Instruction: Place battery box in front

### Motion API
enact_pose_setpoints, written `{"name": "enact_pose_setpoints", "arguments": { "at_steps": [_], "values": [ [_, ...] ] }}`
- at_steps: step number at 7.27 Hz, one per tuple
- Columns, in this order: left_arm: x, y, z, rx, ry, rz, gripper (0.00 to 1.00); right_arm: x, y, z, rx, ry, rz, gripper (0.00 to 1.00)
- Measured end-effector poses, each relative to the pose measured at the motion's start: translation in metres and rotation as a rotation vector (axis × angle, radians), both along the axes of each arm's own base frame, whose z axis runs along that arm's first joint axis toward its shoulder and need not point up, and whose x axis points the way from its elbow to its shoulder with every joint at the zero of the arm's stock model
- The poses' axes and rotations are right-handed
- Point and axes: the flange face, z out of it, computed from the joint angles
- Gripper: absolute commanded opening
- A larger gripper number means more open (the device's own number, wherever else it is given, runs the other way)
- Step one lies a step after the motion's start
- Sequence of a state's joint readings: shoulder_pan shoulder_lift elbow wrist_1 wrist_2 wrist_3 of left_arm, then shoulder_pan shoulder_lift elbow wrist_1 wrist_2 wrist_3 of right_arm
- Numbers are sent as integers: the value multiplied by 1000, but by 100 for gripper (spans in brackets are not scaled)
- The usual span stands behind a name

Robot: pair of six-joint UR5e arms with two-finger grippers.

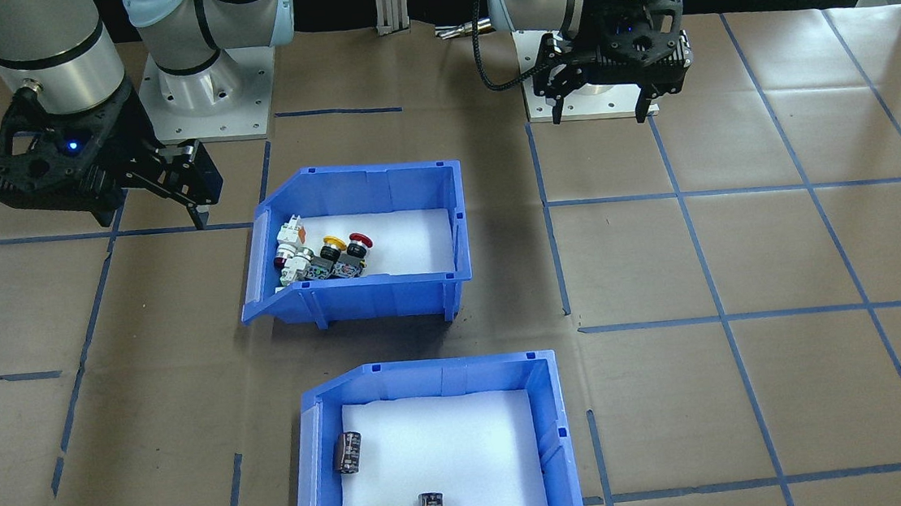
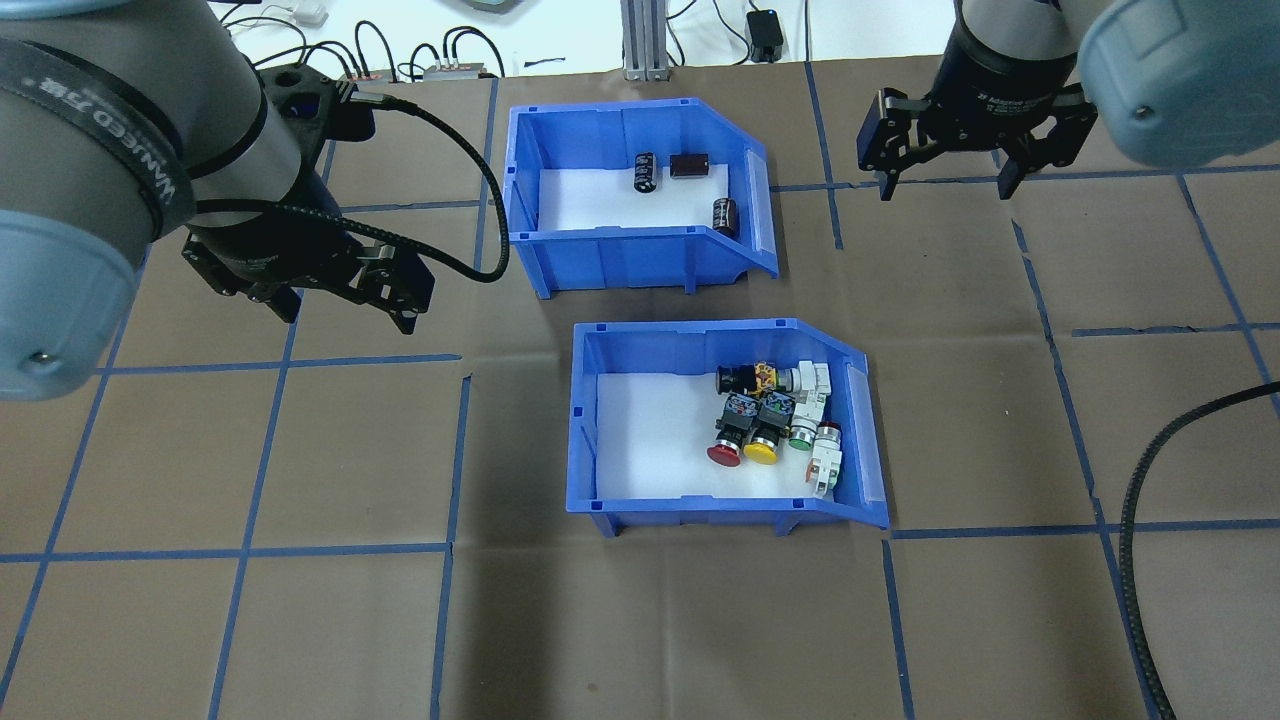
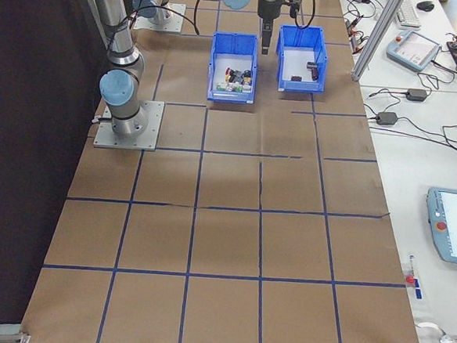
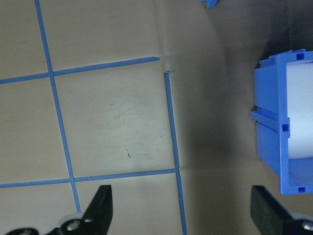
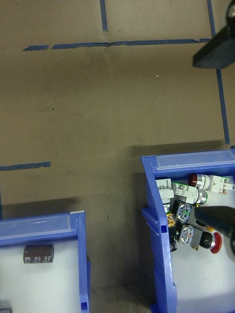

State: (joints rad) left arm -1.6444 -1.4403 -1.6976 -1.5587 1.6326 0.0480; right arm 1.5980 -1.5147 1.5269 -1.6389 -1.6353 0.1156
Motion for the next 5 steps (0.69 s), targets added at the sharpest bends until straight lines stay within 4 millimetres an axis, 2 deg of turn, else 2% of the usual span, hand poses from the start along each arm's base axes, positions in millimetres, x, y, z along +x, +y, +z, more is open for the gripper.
{"name": "enact_pose_setpoints", "arguments": {
  "at_steps": [5],
  "values": [
    [1,-2,0,-3,-4,1,100,-9,-2,-6,19,-4,-19,100]
  ]
}}
